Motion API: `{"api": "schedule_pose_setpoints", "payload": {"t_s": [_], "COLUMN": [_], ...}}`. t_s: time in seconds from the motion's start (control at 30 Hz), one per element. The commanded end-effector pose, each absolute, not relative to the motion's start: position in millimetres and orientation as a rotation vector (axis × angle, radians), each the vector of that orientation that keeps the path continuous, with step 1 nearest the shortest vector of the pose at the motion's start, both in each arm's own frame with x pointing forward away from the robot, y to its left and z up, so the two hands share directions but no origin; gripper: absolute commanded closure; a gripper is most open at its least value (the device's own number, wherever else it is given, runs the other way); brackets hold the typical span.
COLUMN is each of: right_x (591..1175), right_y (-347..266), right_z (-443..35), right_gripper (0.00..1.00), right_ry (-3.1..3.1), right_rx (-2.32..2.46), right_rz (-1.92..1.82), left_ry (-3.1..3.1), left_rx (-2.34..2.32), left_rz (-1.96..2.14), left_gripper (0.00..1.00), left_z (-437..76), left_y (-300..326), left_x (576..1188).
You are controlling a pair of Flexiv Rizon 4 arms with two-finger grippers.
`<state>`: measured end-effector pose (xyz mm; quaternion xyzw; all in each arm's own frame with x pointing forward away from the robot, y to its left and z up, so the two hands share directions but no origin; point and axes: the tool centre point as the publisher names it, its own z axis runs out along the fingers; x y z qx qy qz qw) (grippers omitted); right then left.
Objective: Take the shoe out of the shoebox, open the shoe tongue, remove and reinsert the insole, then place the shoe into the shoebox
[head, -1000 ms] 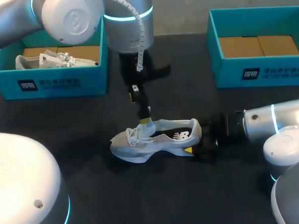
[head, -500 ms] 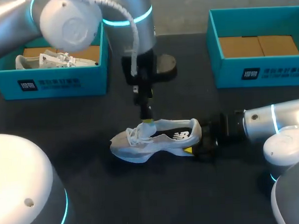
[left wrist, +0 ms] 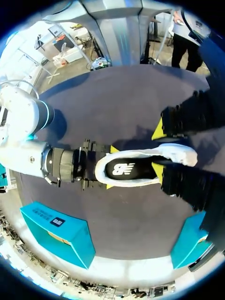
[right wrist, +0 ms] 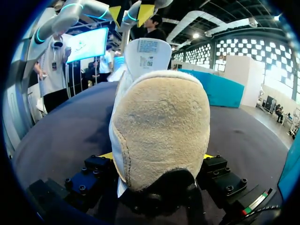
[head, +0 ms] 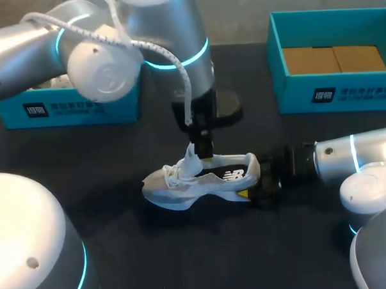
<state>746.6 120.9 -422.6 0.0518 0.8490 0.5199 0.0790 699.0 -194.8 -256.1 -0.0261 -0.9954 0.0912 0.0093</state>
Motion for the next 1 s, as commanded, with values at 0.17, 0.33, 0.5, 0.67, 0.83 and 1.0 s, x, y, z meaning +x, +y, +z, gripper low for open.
{"api": "schedule_pose_setpoints", "payload": {"t_s": [0.17, 0.33, 0.5, 0.67, 0.83, 1.0], "right_x": [746.7, 746.7, 746.7, 746.7, 746.7, 746.7], "right_y": [121.3, 121.3, 121.3, 121.3, 121.3, 121.3], "right_z": [-422.0, -422.0, -422.0, -422.0, -422.0, -422.0], "right_gripper": [1.00, 1.00, 1.00, 1.00, 1.00, 1.00], "right_ry": [2.546, 2.546, 2.546, 2.546, 2.546, 2.546], "right_rx": [0.157, 0.157, 0.157, 0.157, 0.157, 0.157], "right_rz": [1.548, 1.548, 1.548, 1.548, 1.548, 1.548], "left_ry": [-3.104, -3.104, -3.104, -3.094, -3.081, -3.057], "left_rx": [-0.072, -0.072, -0.072, -0.083, -0.104, -0.123], "left_rz": [0.264, 0.264, 0.264, 0.227, 0.192, 0.170], "left_gripper": [1.00, 1.00, 1.00, 1.00, 1.00, 1.00], "left_z": [-268.8, -268.8, -268.8, -289.7, -316.5, -335.6], "left_y": [-211.0, -211.0, -211.0, -224.4, -238.9, -248.9], "left_x": [703.4, 703.4, 703.4, 709.7, 721.9, 731.7]}}
